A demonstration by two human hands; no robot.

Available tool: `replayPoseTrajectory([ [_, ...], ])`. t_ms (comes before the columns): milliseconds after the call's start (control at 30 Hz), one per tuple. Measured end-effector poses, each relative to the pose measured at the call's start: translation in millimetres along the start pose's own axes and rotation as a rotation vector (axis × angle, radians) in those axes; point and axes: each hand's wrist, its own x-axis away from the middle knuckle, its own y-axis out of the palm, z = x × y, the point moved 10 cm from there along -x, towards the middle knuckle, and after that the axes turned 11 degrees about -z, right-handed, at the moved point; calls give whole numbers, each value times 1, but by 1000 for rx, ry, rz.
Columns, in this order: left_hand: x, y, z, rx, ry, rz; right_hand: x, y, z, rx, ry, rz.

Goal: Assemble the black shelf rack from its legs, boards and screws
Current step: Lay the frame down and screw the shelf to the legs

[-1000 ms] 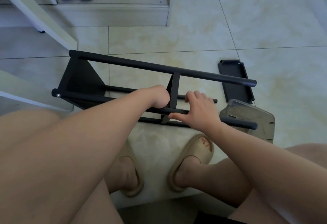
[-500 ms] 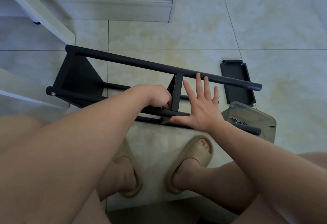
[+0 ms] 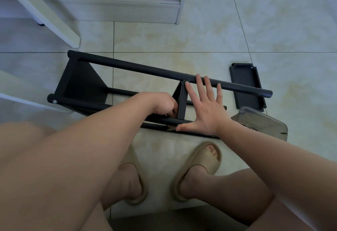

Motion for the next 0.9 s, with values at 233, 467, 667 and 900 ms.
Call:
replayPoseTrajectory([
  [233,-14,-3,-9,31,-9,3,-1,0,0,7,-4,14],
  [467,-24,-1,-25,463,40,-23,-1,1,1,-1,-15,26],
  [667,-25,-10,-34,688,97,23,-1,1,1,-8,-20,37],
  [900,-26,-5,-33,703,92,-34,-1,1,0,-17,-23,42],
])
